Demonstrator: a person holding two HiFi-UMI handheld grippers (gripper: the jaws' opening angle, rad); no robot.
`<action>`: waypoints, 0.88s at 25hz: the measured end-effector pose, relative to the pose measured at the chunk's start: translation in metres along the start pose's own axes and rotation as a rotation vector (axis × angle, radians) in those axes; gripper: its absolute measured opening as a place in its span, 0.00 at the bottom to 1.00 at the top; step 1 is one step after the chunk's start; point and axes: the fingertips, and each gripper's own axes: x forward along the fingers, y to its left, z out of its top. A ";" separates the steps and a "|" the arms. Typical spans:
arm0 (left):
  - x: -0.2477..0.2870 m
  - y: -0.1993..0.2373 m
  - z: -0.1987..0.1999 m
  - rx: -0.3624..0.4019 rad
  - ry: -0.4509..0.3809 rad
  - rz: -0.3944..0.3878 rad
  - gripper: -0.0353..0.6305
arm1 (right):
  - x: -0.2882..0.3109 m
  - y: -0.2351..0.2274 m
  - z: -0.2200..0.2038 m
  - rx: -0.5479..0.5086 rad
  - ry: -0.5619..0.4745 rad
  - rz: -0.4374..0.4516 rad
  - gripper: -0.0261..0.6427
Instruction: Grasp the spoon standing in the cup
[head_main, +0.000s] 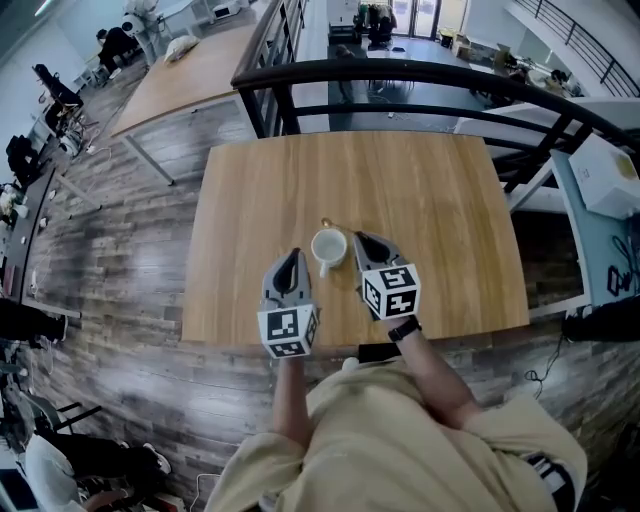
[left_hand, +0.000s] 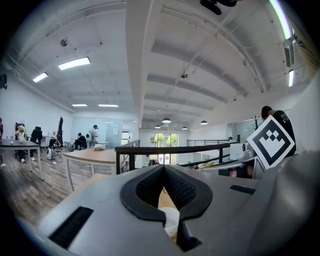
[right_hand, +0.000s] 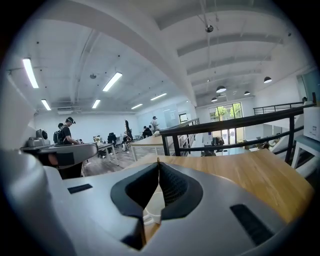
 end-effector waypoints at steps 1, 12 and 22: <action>-0.001 0.000 0.003 0.001 -0.006 -0.001 0.06 | -0.002 0.001 0.004 -0.005 -0.008 -0.001 0.06; -0.012 -0.004 0.041 0.031 -0.075 -0.004 0.06 | -0.035 0.006 0.057 -0.059 -0.143 -0.024 0.06; -0.023 -0.014 0.081 0.057 -0.145 -0.004 0.06 | -0.073 0.002 0.106 -0.075 -0.274 -0.034 0.06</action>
